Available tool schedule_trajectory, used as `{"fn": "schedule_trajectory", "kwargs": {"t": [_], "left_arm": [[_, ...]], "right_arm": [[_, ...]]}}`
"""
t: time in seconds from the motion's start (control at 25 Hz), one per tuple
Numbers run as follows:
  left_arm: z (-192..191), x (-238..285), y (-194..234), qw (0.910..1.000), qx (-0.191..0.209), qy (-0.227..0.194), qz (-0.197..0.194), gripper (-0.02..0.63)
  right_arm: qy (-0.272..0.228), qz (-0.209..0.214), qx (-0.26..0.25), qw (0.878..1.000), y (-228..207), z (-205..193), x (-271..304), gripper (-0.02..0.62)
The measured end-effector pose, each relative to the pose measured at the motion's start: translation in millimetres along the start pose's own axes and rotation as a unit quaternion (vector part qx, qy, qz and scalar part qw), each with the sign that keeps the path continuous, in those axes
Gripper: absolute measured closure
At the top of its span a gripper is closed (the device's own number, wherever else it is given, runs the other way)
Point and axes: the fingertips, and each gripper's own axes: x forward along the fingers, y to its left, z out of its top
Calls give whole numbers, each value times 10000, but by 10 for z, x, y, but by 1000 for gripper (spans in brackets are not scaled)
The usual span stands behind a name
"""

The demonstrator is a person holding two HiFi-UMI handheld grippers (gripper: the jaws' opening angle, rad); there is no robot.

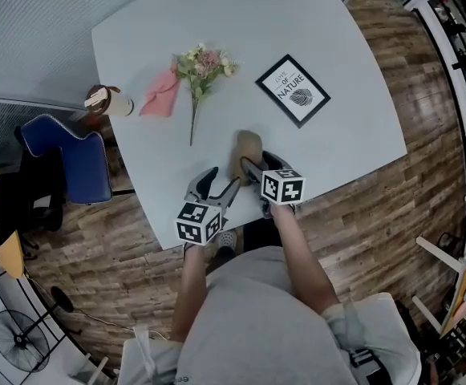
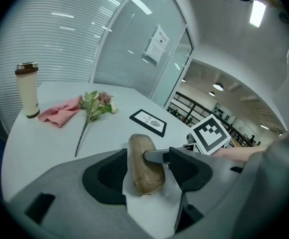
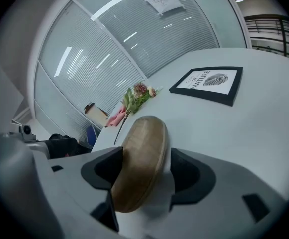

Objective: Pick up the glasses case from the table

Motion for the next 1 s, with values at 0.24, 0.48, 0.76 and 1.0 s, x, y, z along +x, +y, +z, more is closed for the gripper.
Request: {"fn": "schedule_trajectory", "kwargs": {"t": [0.24, 0.48, 0.76, 1.0], "left_arm": [[21, -92, 60, 9999, 9, 40, 124, 354], [45, -182, 178, 9993, -95, 54, 365, 354], [90, -163, 232, 9986, -187, 14, 502, 354], [177, -203, 274, 9973, -222, -183, 678, 354]], "right_arm": [[130, 73, 153, 9998, 65, -8, 132, 285], [227, 90, 510, 9984, 96, -44, 199, 287], [374, 56, 385, 9985, 204, -27, 306, 321], [507, -76, 29, 9987, 272, -22, 351, 330]]}}
